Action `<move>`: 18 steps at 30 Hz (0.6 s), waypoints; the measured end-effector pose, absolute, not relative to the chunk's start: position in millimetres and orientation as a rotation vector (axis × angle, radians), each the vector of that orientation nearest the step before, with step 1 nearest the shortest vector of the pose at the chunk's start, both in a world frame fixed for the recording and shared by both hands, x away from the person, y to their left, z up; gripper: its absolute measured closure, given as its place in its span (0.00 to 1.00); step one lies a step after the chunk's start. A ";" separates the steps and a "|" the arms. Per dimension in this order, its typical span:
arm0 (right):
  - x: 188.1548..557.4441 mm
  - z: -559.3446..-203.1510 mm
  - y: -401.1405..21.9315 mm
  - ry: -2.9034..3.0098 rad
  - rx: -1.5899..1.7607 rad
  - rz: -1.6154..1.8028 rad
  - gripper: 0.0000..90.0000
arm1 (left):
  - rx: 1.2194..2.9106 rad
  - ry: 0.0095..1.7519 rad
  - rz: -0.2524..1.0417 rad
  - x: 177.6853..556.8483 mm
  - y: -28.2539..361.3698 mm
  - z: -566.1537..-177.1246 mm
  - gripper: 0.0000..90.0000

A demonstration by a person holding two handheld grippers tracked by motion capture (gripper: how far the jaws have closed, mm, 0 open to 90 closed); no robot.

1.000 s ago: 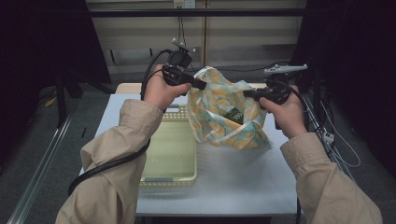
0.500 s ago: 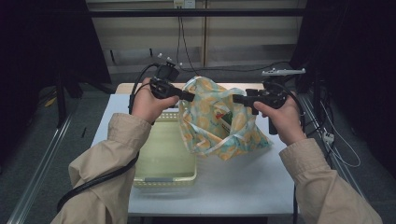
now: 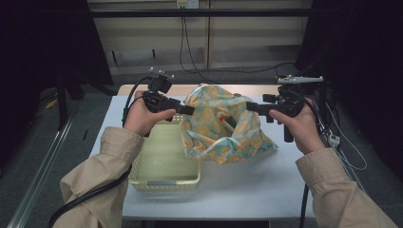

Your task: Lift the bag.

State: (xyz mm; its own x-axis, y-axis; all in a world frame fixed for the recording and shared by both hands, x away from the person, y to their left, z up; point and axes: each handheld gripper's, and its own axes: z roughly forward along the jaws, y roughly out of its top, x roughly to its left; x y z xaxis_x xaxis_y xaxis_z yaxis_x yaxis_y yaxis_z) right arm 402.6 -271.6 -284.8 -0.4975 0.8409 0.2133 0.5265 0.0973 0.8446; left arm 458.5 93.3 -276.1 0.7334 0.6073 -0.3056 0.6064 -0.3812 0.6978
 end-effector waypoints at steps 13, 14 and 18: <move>399.2 -257.8 -276.3 2.059 1.333 1.338 0.20 | 2.105 0.900 0.031 454.9 104.9 -272.2 0.17; 398.5 -260.1 -278.3 2.056 1.333 1.333 0.20 | 2.102 0.895 0.031 454.6 107.0 -273.2 0.17; 395.7 -277.1 -287.3 2.057 1.334 1.326 0.20 | 2.103 0.875 0.034 452.3 117.8 -278.7 0.14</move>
